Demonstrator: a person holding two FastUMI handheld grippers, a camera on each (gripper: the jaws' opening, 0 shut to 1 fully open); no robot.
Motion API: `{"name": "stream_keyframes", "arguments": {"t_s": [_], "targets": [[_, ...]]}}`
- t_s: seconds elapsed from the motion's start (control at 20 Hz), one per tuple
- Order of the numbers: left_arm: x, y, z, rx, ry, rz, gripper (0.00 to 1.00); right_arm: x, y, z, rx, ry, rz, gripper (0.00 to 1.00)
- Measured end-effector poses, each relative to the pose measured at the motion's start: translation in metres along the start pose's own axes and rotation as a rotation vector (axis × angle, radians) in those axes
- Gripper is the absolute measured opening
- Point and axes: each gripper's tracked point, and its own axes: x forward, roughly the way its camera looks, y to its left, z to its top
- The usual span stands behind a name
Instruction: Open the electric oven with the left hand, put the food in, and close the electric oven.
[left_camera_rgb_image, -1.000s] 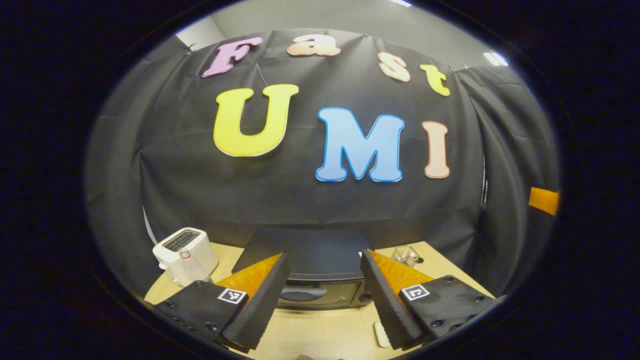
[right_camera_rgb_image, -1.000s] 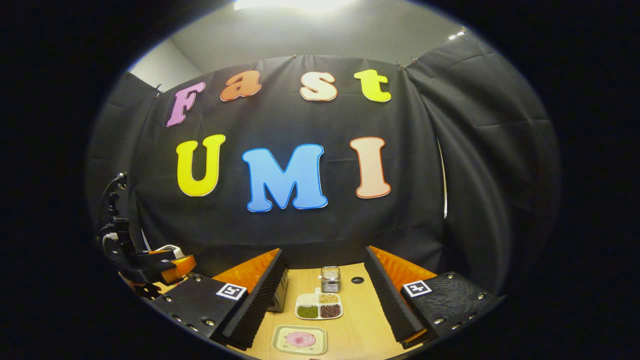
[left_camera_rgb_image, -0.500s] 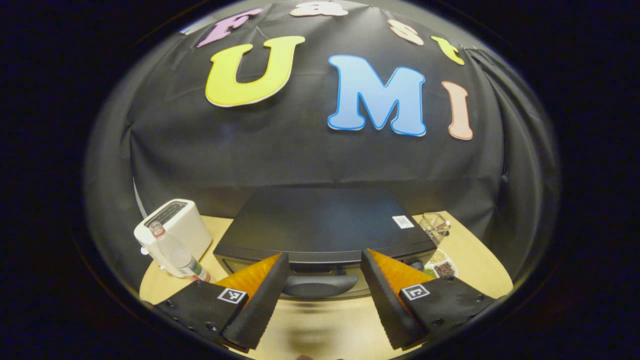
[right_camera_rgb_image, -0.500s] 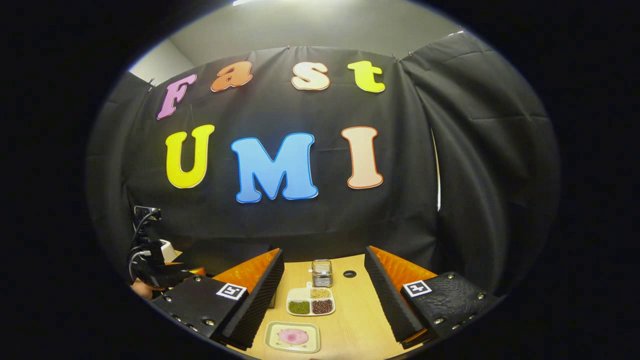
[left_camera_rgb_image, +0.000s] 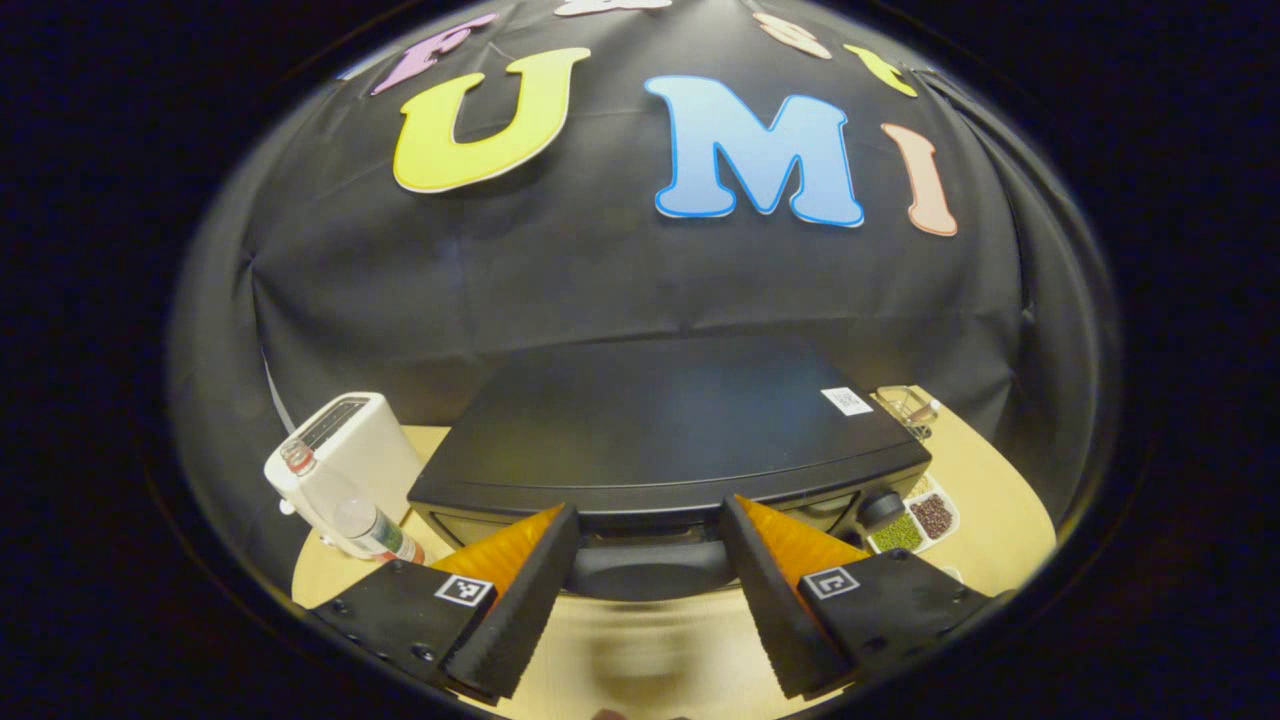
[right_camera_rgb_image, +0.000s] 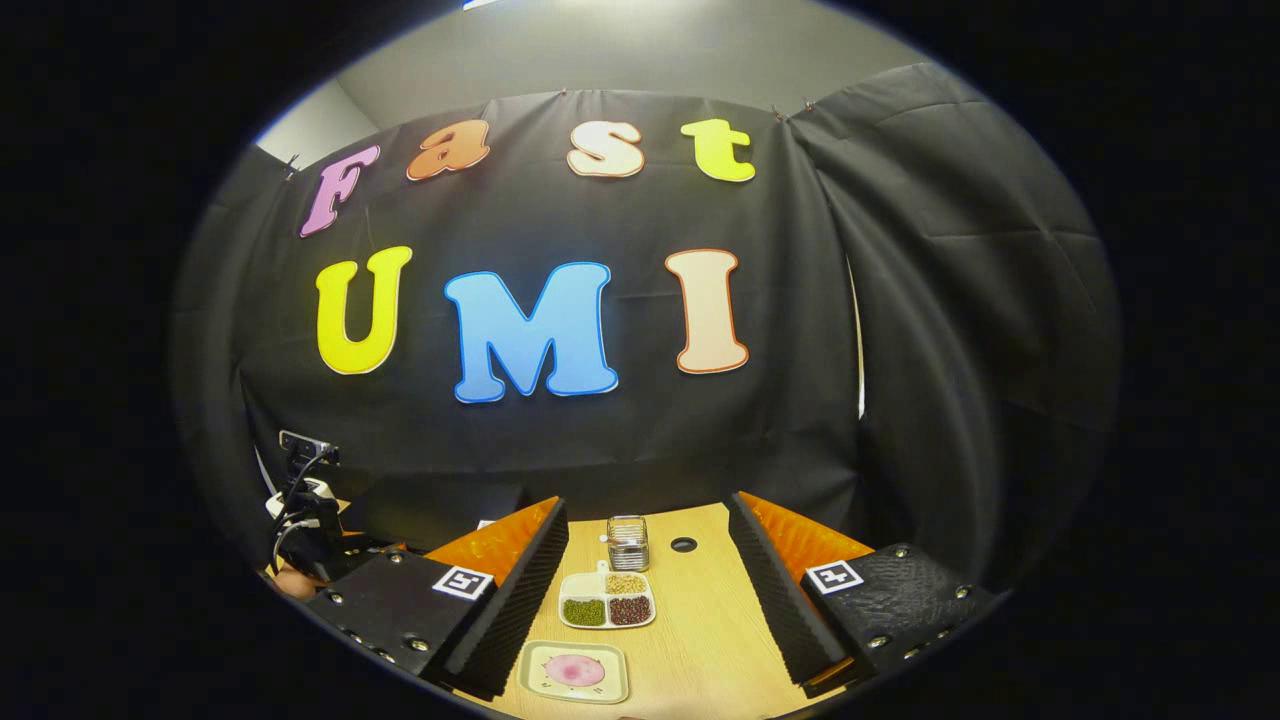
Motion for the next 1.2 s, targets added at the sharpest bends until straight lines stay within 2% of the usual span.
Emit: {"name": "stream_keyframes", "arguments": {"t_s": [0.1, 0.5, 0.55, 0.9, 1.05, 1.15, 1.2], "targets": [[-0.002, 0.0, -0.002, -0.005, 0.001, 0.0, 1.0, -0.001, 0.004, -0.001, 0.002, 0.001, 0.009, 0.98], [-0.036, -0.003, -0.031, 0.009, 0.001, 0.007, 1.0, -0.01, 0.017, -0.004, -0.009, -0.004, 0.044, 0.98], [-0.04, -0.003, -0.035, 0.008, 0.005, 0.007, 0.96, -0.012, 0.02, -0.005, -0.007, -0.002, 0.048, 0.98], [-0.061, -0.007, -0.072, 0.021, 0.038, 0.01, 0.96, -0.015, 0.023, -0.011, -0.022, 0.015, 0.053, 0.98], [-0.068, -0.008, -0.089, 0.028, 0.057, 0.006, 0.92, -0.015, 0.021, -0.016, -0.022, 0.031, 0.043, 0.98], [-0.071, -0.01, -0.102, 0.038, 0.067, 0.006, 1.0, -0.015, 0.022, -0.02, -0.017, 0.046, 0.042, 0.98], [-0.072, -0.01, -0.108, 0.041, 0.073, 0.006, 0.96, -0.016, 0.023, -0.025, -0.013, 0.059, 0.046, 0.98]]}}
